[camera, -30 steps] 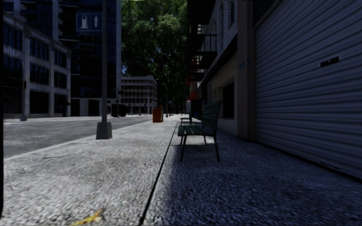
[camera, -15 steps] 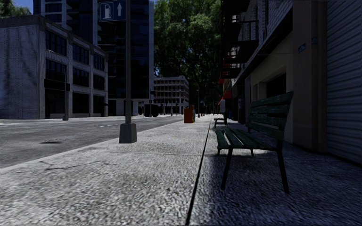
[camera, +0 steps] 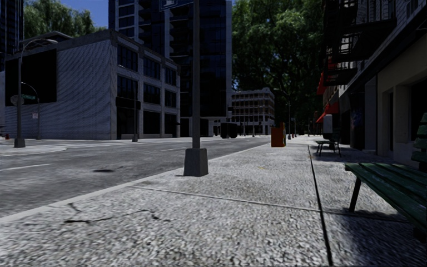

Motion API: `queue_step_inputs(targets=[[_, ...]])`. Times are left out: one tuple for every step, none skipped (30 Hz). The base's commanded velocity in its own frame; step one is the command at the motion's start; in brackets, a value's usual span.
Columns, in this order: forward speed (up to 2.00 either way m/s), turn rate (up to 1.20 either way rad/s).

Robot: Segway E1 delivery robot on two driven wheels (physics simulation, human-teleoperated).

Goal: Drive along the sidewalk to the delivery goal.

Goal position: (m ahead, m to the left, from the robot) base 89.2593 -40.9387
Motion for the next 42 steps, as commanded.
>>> queue_step_inputs(targets=[[2.00,0.00],[2.00,0.00],[2.00,0.00],[2.00,0.00],[2.00,0.00],[2.00,0.00],[2.00,0.00],[2.00,-0.10],[2.00,-0.23],[2.00,-0.23],[2.00,-0.33],[2.00,-0.36],[2.00,-0.36],[2.00,-0.38],[2.00,-0.39],[2.00,-0.39],[2.00,-0.39],[2.00,-0.39],[2.00,-0.40],[2.00,-0.48],[2.00,-0.48],[2.00,-0.54],[2.00,-0.55],[2.00,-0.56],[2.00,-0.56],[2.00,-0.56],[2.00,-0.56],[2.00,-0.56],[2.00,-0.56],[2.00,-0.56],[2.00,-0.56],[2.00,-0.56],[2.00,-0.56],[2.00,-0.56],[2.00,-0.56],[2.00,-0.55],[2.00,-0.55],[2.00,-0.41],[2.00,-0.26],[2.00,-0.17],[2.00,-0.17],[2.00,-0.15]])
